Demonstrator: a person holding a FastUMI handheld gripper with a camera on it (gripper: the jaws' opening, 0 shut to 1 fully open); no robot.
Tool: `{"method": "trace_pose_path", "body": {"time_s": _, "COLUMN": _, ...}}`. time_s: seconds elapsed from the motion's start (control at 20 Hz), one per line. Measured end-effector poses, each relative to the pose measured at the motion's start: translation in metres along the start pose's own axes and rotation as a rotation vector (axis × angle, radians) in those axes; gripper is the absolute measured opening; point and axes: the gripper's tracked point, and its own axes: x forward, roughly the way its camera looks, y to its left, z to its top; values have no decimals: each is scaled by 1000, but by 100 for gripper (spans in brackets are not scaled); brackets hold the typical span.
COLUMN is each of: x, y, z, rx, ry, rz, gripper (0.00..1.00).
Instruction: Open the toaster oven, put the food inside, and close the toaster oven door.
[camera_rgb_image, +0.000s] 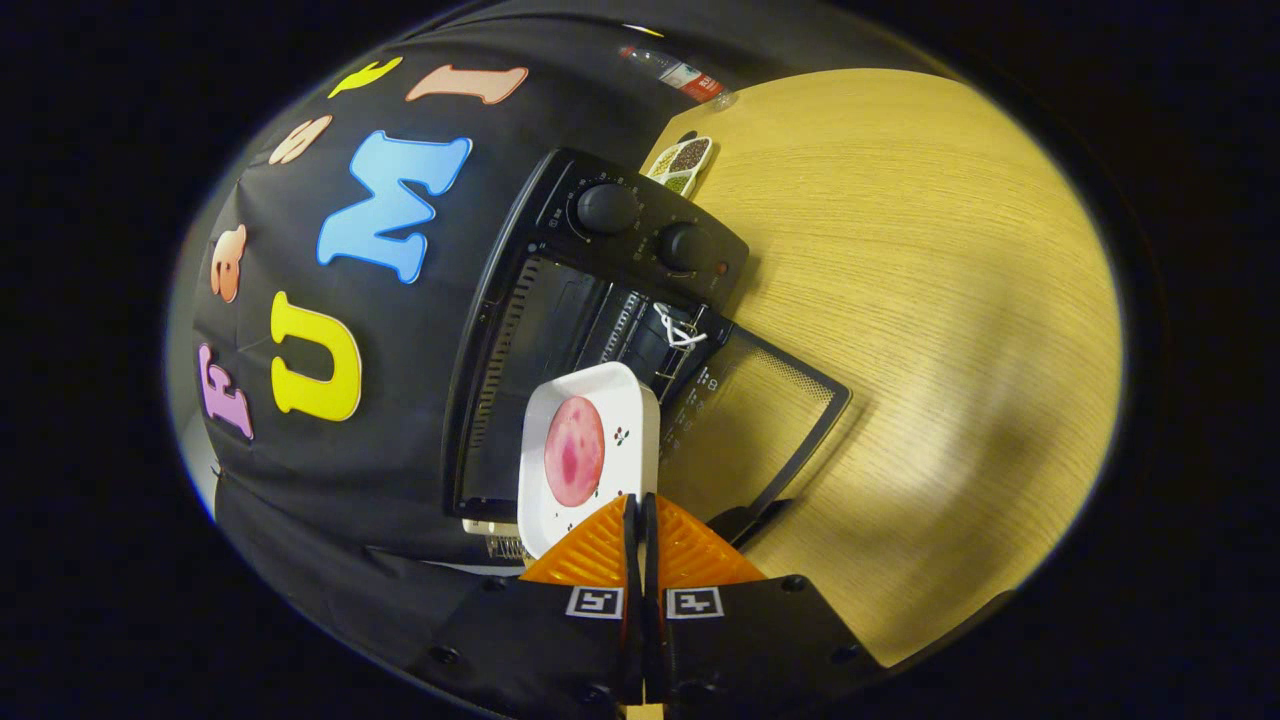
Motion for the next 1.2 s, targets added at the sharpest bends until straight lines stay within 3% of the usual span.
{"method": "trace_pose_path", "body": {"time_s": 0.7, "x": 81, "y": 31, "z": 15, "rx": 219, "ry": -162, "rz": -5, "gripper": 2}}
{"method": "trace_pose_path", "body": {"time_s": 1.2, "x": 100, "y": 40, "z": 23, "rx": 222, "ry": -215, "rz": -25, "gripper": 4}}
